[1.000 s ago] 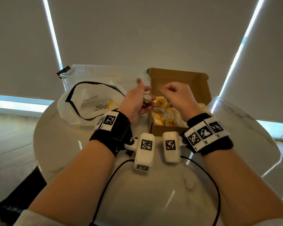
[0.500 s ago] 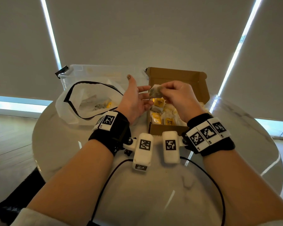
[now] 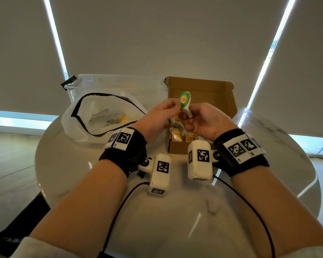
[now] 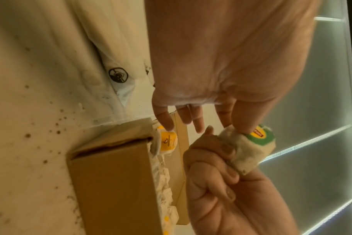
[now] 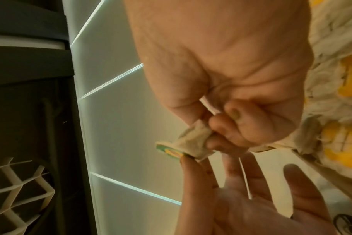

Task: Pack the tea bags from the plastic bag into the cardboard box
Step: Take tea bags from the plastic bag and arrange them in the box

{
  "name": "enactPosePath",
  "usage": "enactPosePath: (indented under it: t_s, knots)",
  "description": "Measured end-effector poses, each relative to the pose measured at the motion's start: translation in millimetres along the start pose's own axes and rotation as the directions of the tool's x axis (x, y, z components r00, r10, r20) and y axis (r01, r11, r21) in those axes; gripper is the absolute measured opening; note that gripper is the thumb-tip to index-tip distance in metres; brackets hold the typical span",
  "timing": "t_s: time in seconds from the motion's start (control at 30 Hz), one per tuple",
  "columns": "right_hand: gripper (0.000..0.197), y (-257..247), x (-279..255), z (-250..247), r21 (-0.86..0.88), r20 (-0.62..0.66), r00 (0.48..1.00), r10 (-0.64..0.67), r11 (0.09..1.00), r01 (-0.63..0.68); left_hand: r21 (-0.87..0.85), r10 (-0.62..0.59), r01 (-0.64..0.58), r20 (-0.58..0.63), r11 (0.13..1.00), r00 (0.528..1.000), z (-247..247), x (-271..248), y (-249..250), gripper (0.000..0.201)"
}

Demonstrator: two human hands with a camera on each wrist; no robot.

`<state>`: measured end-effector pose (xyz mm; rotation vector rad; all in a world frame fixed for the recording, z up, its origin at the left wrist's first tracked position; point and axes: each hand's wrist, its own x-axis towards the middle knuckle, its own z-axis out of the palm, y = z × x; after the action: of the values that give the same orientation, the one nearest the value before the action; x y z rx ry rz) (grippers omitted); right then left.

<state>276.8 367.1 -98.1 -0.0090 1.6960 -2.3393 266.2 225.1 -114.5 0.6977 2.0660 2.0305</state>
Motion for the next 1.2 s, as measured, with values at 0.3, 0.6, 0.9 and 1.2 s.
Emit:
enactPosePath:
  t_s: [0.3, 0.6, 0.9, 1.2]
  knots:
    - [0.050, 2, 4, -3, -0.404, -0.141, 0.968, -0.207, 0.905, 0.135, 0.055, 0.036, -0.023, -0.251, 0.998, 0.967, -4, 3, 0, 0.009]
    - [0.011, 5, 12, -10, -0.531, -0.412, 0.834, -0.367, 0.841, 0.108, 0.389, -0.068, 0.146, -0.207, 0.910, 0.976, -2, 7, -9, 0.026]
    - [0.013, 19, 32, -2, -0.429, -0.479, 0.861, -0.169, 0.901, -0.062, 0.501, -0.119, 0.211, -0.210, 0.839, 0.970, -7, 10, -15, 0.040]
    - [0.013, 23, 42, -6, -0.722, -0.373, 0.857, -0.357, 0.692, -0.026, 0.550, -0.074, 0.161, -0.177, 0.819, 0.981, -7, 7, -4, 0.027]
